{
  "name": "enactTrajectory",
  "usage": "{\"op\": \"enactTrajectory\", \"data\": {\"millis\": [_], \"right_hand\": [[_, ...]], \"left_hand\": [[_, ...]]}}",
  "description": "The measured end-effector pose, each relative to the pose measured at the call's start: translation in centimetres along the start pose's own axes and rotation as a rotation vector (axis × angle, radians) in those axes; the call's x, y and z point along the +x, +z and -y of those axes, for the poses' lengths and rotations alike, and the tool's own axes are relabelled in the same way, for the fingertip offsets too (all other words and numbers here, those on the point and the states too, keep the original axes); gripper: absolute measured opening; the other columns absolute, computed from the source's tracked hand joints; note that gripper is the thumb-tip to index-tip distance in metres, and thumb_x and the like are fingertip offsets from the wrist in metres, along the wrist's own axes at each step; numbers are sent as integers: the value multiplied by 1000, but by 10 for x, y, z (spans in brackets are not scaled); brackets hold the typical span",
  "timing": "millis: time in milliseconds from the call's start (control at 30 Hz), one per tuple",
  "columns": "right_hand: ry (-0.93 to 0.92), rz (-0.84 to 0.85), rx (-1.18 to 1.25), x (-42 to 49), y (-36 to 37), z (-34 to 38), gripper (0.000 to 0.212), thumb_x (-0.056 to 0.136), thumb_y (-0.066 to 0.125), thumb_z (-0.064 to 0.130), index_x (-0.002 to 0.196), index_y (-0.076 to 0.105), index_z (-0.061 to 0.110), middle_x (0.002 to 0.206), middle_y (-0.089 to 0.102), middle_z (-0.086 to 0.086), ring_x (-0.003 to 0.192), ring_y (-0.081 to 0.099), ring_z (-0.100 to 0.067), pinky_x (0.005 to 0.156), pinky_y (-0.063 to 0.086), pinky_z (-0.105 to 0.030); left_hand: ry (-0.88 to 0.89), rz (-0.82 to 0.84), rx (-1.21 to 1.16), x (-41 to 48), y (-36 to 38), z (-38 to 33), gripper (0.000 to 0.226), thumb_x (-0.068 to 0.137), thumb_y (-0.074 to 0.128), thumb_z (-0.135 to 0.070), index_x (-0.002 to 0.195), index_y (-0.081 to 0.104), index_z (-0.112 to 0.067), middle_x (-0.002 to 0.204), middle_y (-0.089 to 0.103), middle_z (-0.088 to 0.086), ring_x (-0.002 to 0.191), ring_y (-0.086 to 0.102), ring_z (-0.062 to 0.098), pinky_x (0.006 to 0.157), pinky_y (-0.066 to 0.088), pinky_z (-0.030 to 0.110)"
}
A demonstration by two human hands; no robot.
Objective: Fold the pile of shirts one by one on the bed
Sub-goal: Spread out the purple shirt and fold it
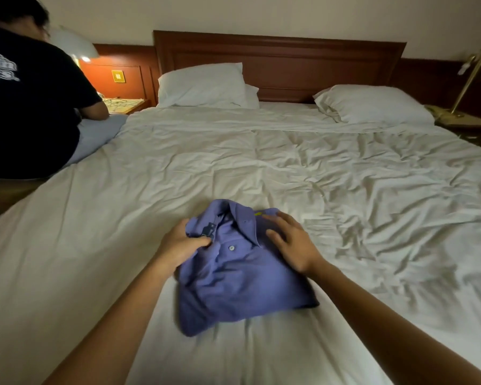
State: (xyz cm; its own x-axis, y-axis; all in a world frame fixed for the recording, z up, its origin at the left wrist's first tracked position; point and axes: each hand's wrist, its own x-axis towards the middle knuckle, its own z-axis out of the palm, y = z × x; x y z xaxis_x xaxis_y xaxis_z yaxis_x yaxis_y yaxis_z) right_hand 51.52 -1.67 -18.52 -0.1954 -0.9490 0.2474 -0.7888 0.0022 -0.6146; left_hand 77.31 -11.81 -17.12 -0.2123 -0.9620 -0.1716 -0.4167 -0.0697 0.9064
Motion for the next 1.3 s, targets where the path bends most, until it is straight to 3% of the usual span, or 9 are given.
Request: {"op": "enactTrajectory", "data": {"millis": [133,233,300,500,700,867,1000,1133,1300], "right_hand": [[424,7,187,54,3,-2,64,91,68,34,147,40,20,139,50,-16,131,47,-32,105,38,-33],[532,141,333,70,4,-13,54,86,74,18,135,54,5,131,60,-15,121,57,-30,103,47,-38],[488,187,495,68,0,-19,37,86,68,-1,123,63,-2,121,66,-21,108,65,-27,98,53,-40],[555,40,770,29,-50,-16,49,88,68,4,127,49,27,109,66,-6,85,64,-21,65,54,-33],[619,31,878,-85,-76,-32,58,81,77,2,120,54,37,97,75,-4,73,74,-29,54,57,-41],[756,-167,736,-101,-75,-47,45,85,77,27,122,54,28,96,71,-19,74,71,-39,52,58,-42],[697,-230,512,-69,-69,-51,58,82,78,36,133,53,22,118,65,-11,102,61,-26,77,49,-32],[652,-122,464,-65,-55,-43,57,86,76,17,137,50,9,126,63,-17,113,60,-31,96,49,-38],[604,-185,602,-111,-55,-21,52,85,74,5,129,50,14,100,67,-8,83,66,-21,63,54,-24]], "left_hand": [[-188,106,285,-6,-8,-7,97,61,88,-59,135,47,-11,126,57,-1,117,59,25,81,47,33],[-198,244,149,-7,-3,-6,66,62,94,-33,115,62,-10,105,74,3,93,71,19,67,54,28],[-197,267,9,-6,-2,-3,54,70,88,-8,117,62,-3,104,75,10,97,72,24,80,57,32],[-59,314,-75,14,-12,-46,44,84,63,15,124,60,-5,105,73,8,92,68,17,79,54,25],[256,299,282,51,27,-118,84,81,82,-16,151,37,-26,138,51,17,127,52,25,102,45,26],[1,213,640,29,52,-64,105,81,66,-67,159,8,-28,164,5,15,149,22,35,118,27,47],[-139,-94,318,-33,55,-9,105,75,72,-68,148,33,-5,150,33,25,133,44,38,109,40,42],[-70,17,50,-70,70,-2,78,72,83,-52,128,57,-4,119,68,15,110,65,28,98,51,43],[21,42,-119,-77,58,-6,52,81,82,-21,126,58,-12,118,69,9,111,66,26,96,53,42]]}}
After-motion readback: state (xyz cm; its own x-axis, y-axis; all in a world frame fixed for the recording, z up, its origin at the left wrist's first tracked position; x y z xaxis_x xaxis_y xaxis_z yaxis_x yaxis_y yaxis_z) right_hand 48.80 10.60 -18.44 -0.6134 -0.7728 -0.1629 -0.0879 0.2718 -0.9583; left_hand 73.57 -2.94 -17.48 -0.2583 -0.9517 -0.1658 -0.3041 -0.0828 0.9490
